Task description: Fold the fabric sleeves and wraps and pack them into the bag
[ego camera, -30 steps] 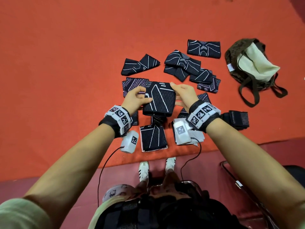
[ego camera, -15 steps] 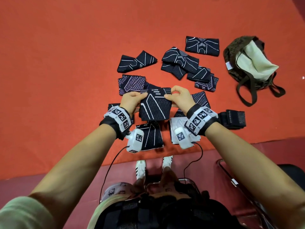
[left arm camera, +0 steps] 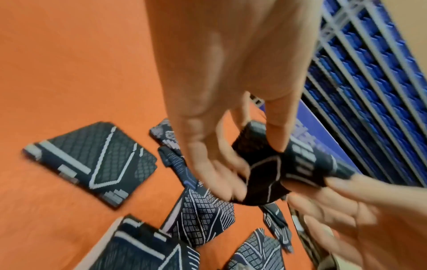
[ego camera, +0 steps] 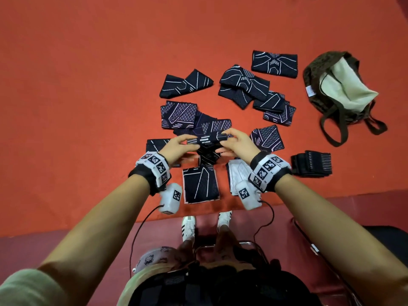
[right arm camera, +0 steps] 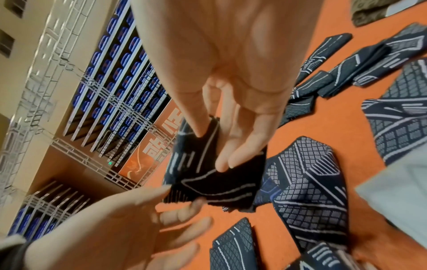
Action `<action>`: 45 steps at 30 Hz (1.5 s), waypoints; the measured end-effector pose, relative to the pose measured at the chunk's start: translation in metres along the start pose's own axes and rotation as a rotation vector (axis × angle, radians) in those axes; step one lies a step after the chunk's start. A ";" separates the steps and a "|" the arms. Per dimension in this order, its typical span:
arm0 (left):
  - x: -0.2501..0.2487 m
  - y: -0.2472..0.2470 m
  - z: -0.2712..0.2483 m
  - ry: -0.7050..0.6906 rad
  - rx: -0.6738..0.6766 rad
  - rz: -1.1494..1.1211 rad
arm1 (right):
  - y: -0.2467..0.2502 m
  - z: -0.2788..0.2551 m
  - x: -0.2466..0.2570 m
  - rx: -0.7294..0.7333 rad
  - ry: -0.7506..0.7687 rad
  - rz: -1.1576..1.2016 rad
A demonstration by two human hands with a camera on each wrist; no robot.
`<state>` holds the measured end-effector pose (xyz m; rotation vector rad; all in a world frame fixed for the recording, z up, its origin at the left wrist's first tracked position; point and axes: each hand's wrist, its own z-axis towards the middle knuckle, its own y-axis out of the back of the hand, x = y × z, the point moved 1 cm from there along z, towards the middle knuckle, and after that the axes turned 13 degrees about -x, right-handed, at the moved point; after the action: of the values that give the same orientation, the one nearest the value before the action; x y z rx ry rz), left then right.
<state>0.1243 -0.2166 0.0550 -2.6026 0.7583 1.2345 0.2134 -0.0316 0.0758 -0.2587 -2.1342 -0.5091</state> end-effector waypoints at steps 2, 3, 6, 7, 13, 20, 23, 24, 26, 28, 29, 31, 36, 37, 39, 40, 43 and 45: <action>0.006 -0.001 -0.007 0.154 0.091 -0.145 | 0.000 -0.004 -0.004 -0.008 -0.021 0.013; 0.010 -0.001 -0.007 0.185 0.104 -0.211 | 0.000 -0.005 -0.006 -0.015 -0.010 0.000; 0.026 0.000 -0.001 0.225 0.079 -0.345 | 0.000 -0.008 -0.017 -0.037 0.035 -0.085; 0.033 0.001 0.002 0.194 0.039 -0.303 | -0.002 -0.009 -0.022 -0.022 0.018 -0.085; 0.075 0.008 0.003 -0.009 0.031 0.098 | -0.028 -0.012 -0.062 0.014 -0.132 -0.018; 0.130 0.005 0.010 -0.151 0.030 0.270 | -0.061 -0.006 -0.129 -0.087 -0.251 0.034; 0.155 0.001 0.016 -0.188 -0.040 0.340 | -0.070 -0.005 -0.150 -0.183 -0.214 -0.156; 0.159 -0.001 0.015 -0.212 -0.055 0.365 | -0.071 -0.007 -0.152 -0.205 -0.178 -0.197; 0.161 -0.004 0.013 -0.267 -0.054 0.432 | -0.069 -0.009 -0.151 -0.204 -0.059 -0.279; 0.159 -0.007 0.013 -0.336 -0.062 0.559 | -0.067 -0.011 -0.148 -0.169 0.075 -0.355; 0.159 -0.008 0.014 -0.351 -0.062 0.619 | -0.067 -0.010 -0.149 -0.153 0.141 -0.407; 0.159 -0.009 0.014 -0.365 -0.033 0.715 | -0.067 -0.010 -0.149 -0.120 0.240 -0.530; 0.163 -0.008 0.007 -0.661 -0.121 1.155 | -0.068 -0.009 -0.157 -0.057 0.280 -0.896; 0.164 -0.009 0.006 -0.692 -0.113 1.213 | -0.069 -0.010 -0.161 -0.027 0.278 -0.952; 0.167 -0.011 0.008 -0.720 -0.061 1.267 | -0.072 -0.011 -0.166 0.026 0.263 -1.009; 0.169 -0.011 0.010 -0.704 -0.044 1.288 | -0.073 -0.011 -0.168 0.044 0.248 -1.014; 0.175 -0.008 0.017 -0.533 -0.027 1.277 | -0.077 -0.006 -0.166 0.049 0.211 -1.007; 0.173 -0.010 0.020 -0.408 0.001 1.238 | -0.079 -0.002 -0.159 0.031 0.176 -1.030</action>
<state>0.2069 -0.2659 -0.0903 -1.5982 2.3528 1.8478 0.2771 -0.1026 -0.0746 0.9207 -1.9690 -1.0185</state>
